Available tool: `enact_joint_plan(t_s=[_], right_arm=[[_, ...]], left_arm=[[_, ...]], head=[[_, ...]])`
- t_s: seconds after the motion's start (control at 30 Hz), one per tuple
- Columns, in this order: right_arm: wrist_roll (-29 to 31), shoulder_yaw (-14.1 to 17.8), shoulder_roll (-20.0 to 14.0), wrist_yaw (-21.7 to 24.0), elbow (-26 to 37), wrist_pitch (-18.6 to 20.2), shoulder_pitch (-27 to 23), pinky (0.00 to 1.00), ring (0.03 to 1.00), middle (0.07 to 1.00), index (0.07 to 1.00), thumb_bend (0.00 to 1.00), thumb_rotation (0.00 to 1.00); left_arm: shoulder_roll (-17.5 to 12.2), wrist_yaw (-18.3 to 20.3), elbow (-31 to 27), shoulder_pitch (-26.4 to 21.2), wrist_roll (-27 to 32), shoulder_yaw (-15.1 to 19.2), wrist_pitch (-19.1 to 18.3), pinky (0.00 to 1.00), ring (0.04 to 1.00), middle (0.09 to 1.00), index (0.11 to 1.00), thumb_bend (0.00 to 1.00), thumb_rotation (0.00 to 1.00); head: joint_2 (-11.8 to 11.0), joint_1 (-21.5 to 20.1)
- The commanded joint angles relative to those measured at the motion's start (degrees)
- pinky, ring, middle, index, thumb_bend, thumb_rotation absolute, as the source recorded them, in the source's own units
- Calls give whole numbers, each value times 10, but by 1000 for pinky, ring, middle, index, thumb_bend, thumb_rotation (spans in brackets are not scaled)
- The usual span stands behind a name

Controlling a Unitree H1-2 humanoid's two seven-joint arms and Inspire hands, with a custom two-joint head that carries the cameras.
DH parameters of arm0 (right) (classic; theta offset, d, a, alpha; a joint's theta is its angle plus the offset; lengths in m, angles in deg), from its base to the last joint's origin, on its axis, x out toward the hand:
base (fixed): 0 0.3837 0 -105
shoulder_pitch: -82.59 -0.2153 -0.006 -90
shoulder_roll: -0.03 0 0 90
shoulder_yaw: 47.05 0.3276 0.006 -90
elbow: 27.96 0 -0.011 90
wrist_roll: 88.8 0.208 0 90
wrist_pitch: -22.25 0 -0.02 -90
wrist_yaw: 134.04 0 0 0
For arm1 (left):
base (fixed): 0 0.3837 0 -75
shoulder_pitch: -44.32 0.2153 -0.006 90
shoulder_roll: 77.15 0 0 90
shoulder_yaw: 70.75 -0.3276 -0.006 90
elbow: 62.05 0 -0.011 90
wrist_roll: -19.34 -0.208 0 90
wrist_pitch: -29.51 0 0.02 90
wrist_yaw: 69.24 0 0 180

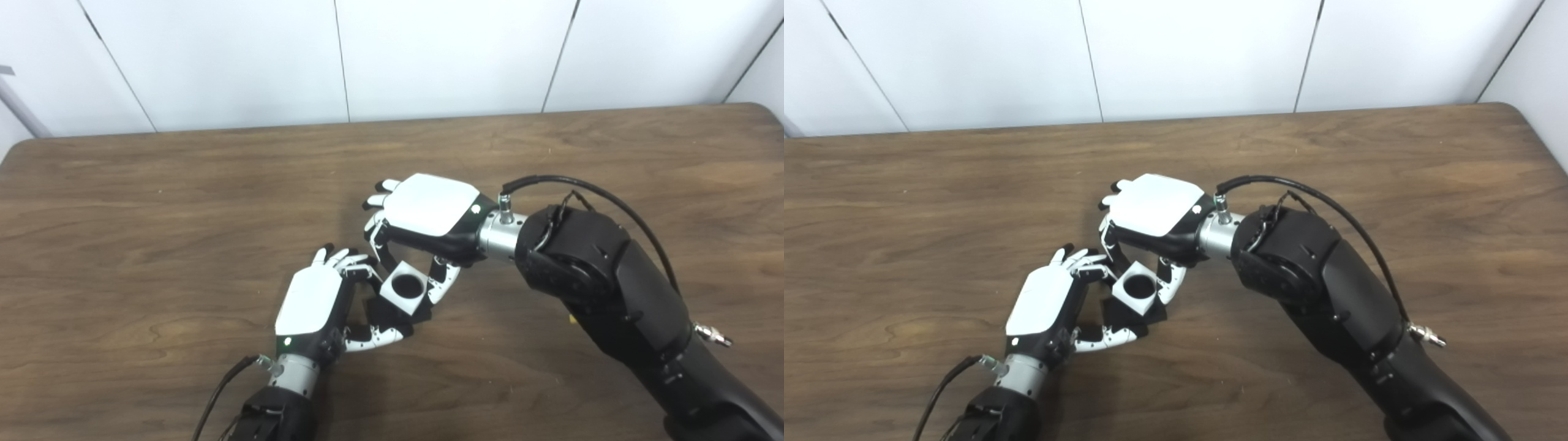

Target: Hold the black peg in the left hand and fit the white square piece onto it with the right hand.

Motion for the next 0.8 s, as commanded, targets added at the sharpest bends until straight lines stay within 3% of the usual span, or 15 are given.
enact_joint_plan(t_s=[0.0,0.03,0.07,0.13,0.47,0.77], right_arm=[[-6,6,5,-7,15,2,-15,1000,933,801,491,525,153],[-7,6,5,-7,15,3,-15,1000,929,801,545,794,215],[-8,6,5,-6,15,3,-15,999,927,801,565,890,238],[-10,6,5,-3,16,4,-16,1000,929,805,586,978,258],[-19,8,4,22,23,8,-21,984,948,862,639,1000,266],[-9,22,-12,22,32,6,-17,975,957,856,619,1000,256]], left_arm=[[-3,29,0,6,-9,-10,-6,1000,886,787,487,520,54],[-3,29,0,6,-10,-11,-6,1000,886,787,487,520,54],[-3,29,0,6,-9,-11,-7,1000,886,788,487,520,53],[-3,30,0,5,-9,-11,-7,1000,888,788,487,520,54],[-3,28,-1,5,-12,-11,-7,1000,884,783,487,520,54],[-2,20,1,6,-6,-7,-3,1000,877,772,485,521,51]], head=[[0,0],[0,0],[1,0],[0,0],[3,0],[3,-5]])
